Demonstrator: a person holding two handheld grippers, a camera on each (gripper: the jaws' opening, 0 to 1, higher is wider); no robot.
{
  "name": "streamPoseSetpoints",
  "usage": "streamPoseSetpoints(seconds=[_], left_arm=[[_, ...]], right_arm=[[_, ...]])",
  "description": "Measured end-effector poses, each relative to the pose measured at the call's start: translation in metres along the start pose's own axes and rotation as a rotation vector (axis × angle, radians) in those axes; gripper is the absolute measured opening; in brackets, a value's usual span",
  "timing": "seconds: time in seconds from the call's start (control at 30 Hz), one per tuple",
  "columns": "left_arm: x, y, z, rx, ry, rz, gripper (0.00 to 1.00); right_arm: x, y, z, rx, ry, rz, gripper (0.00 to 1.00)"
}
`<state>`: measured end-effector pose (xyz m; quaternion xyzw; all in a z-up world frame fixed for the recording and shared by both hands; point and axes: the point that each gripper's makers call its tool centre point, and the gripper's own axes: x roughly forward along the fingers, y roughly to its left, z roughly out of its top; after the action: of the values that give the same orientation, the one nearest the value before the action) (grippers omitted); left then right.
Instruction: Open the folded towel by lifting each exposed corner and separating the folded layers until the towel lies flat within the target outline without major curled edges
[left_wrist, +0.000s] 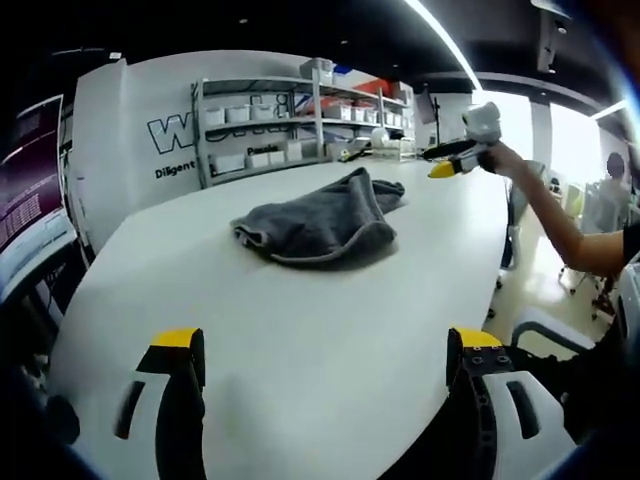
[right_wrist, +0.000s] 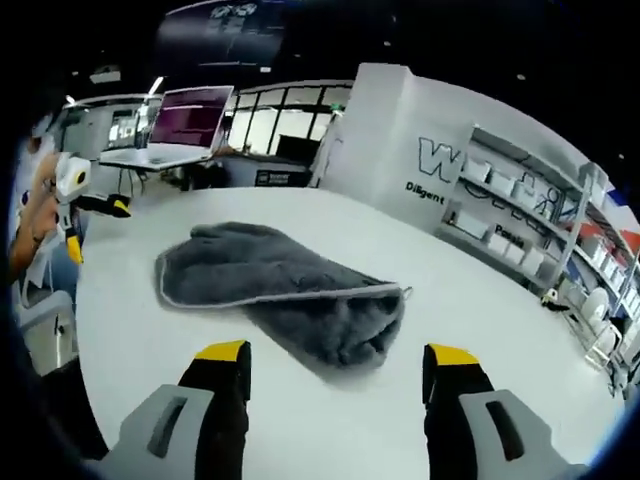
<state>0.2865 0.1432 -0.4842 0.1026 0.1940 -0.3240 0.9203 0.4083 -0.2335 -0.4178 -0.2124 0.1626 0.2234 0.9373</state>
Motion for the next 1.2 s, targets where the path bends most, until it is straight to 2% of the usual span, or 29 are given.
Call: streamPoseSetpoints(seconds=[0.2, 0.23, 0.27, 0.37, 0.5, 0.57, 0.63, 0.77, 0.87, 1.0, 1.07, 1.2], left_arm=[[0.002, -0.003, 0.000, 0.000, 0.009, -0.013, 0.98], [0.002, -0.003, 0.000, 0.002, 0.010, -0.014, 0.98], [0.002, -0.004, 0.002, 0.003, 0.008, -0.017, 0.98], [0.002, -0.006, 0.005, 0.006, 0.003, -0.025, 0.98], [0.003, -0.006, 0.007, 0.011, 0.007, -0.023, 0.98], [0.002, -0.006, 0.007, 0.011, 0.004, -0.027, 0.97], [0.001, -0.007, 0.008, 0.005, -0.007, -0.028, 0.97], [-0.001, -0.010, 0.008, 0.008, -0.006, -0.035, 0.97], [-0.004, -0.011, 0.008, 0.016, 0.002, -0.037, 0.97], [-0.007, -0.010, 0.010, 0.017, -0.004, -0.035, 0.97], [-0.007, -0.008, 0.010, 0.014, -0.006, -0.033, 0.97], [-0.008, -0.008, 0.007, 0.009, -0.002, -0.034, 0.97]], right_arm=[[0.036, -0.020, 0.006, -0.023, 0.003, 0.010, 0.55], [0.040, -0.023, 0.005, -0.030, 0.014, 0.004, 0.52], [0.042, -0.027, -0.003, -0.019, 0.069, -0.018, 0.49], [0.058, -0.030, 0.003, -0.064, 0.064, -0.028, 0.49], [0.079, -0.034, 0.010, -0.096, 0.067, -0.020, 0.41], [0.087, -0.045, 0.008, -0.141, 0.100, -0.066, 0.38], [0.096, -0.053, 0.007, -0.147, 0.125, -0.087, 0.38], [0.110, -0.058, 0.006, -0.156, 0.144, -0.075, 0.38], [0.115, -0.067, -0.001, -0.230, 0.220, -0.105, 0.36], [0.125, -0.058, -0.003, -0.263, 0.235, -0.059, 0.36], [0.130, -0.053, -0.002, -0.322, 0.246, -0.031, 0.35], [0.140, -0.049, 0.003, -0.341, 0.224, -0.022, 0.31]])
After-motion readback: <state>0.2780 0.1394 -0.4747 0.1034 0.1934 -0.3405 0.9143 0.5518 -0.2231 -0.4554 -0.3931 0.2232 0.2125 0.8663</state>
